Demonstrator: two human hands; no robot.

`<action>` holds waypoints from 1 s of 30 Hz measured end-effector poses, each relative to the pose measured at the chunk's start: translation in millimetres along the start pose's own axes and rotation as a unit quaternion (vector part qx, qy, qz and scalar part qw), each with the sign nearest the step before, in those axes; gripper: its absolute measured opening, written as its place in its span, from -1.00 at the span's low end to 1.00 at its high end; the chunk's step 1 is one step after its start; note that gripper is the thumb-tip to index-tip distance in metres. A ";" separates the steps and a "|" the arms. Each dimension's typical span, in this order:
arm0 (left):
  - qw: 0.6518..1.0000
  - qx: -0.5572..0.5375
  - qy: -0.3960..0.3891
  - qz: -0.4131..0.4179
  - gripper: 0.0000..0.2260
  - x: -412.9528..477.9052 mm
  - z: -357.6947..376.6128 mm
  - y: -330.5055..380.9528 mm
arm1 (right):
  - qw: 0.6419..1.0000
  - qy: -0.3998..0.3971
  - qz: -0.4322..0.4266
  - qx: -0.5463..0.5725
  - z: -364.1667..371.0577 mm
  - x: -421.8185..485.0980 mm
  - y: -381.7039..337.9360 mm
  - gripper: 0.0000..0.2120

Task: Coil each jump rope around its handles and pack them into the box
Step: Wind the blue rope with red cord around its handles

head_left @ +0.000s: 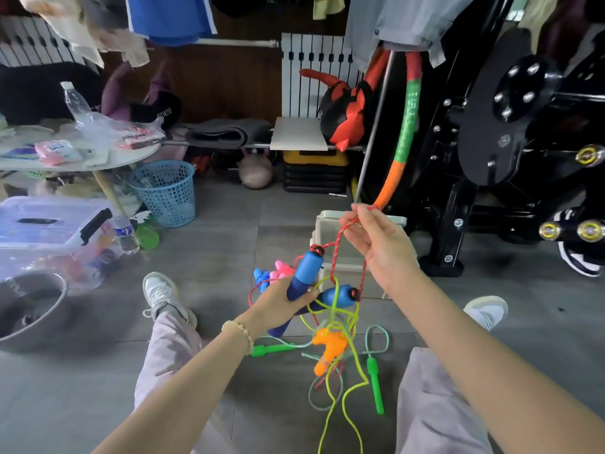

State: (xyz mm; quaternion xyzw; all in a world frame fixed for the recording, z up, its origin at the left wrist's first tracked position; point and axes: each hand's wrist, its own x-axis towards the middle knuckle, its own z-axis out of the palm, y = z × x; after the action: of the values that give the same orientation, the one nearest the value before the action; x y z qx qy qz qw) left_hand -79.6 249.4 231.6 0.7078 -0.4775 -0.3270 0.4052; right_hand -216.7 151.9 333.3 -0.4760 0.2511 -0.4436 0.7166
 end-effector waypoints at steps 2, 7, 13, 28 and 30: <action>0.999 -0.031 0.006 -0.020 -0.75 -4.1 2.2 2.7 | 1.000 -0.002 -0.002 -0.012 0.0 1.5 -3.4 -0.87; 0.995 -0.083 0.045 0.012 -0.72 -1.6 10.1 23.8 | 0.999 -0.030 0.009 -0.025 7.5 -0.8 6.4 -0.88; 0.970 -0.197 0.137 0.044 -0.85 4.5 5.1 37.9 | 1.000 -0.008 -0.013 -0.011 5.4 3.7 -2.2 -0.88; 0.931 -0.330 0.151 0.045 -0.93 8.2 -21.9 55.2 | 0.931 -0.183 0.091 -0.302 -28.6 -28.7 48.2 -0.79; 0.938 -0.305 0.160 0.037 -0.91 8.4 -22.5 49.8 | 0.928 -0.173 0.063 -0.325 -27.9 -27.8 47.4 -0.77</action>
State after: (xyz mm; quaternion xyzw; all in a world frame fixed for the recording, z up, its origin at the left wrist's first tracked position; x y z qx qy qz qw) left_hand -78.2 236.6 285.3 0.5755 -0.3092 -0.3238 0.6844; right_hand -233.0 170.7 276.9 -0.7354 0.2829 -0.2027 0.5814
